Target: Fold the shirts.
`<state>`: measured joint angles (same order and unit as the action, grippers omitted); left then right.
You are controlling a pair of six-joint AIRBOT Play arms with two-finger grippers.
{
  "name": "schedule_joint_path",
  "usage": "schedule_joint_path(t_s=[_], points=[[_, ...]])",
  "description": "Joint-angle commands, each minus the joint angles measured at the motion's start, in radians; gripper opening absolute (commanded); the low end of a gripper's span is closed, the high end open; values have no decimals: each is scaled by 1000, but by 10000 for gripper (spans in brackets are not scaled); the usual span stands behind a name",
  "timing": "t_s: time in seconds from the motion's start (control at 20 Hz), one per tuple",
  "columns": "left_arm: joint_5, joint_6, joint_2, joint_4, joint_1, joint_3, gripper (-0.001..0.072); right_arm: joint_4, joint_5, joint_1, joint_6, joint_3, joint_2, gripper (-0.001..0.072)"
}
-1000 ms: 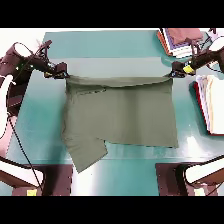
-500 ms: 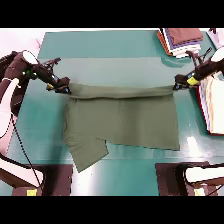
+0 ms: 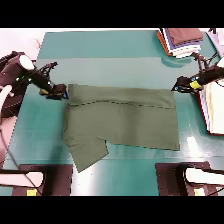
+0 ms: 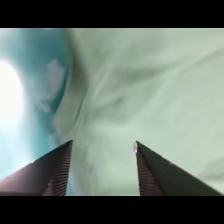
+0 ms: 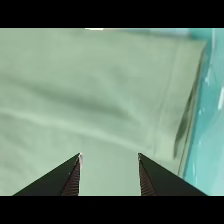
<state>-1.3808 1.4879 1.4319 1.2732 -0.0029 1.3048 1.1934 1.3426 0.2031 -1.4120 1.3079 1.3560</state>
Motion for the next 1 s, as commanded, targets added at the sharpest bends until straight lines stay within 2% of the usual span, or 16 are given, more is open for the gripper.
schedule_joint_path(t_s=[0.0,0.15,0.3,0.5,0.8,0.85,0.9,0.95], points=[[39,32,-230,70,-2,-282,466,-24,-6,2,19,-112,-134,409],[35,68,-426,47,-2,-561,466,-23,-77,3,19,-218,-238,409],[47,107,-542,-16,-2,-729,466,-24,-112,3,19,-261,-287,408],[108,93,-565,-171,-5,-838,466,-24,-119,3,19,-261,-313,408],[275,111,-563,-272,-175,-876,455,-21,-104,11,19,-261,-354,408],[268,110,-563,-274,-180,-875,292,-20,-84,27,20,-261,-363,408],[256,109,-564,-275,-180,-875,95,-14,-61,48,29,-261,-370,408],[246,105,-565,-275,-180,-875,22,-12,-27,76,44,-264,-377,408]])
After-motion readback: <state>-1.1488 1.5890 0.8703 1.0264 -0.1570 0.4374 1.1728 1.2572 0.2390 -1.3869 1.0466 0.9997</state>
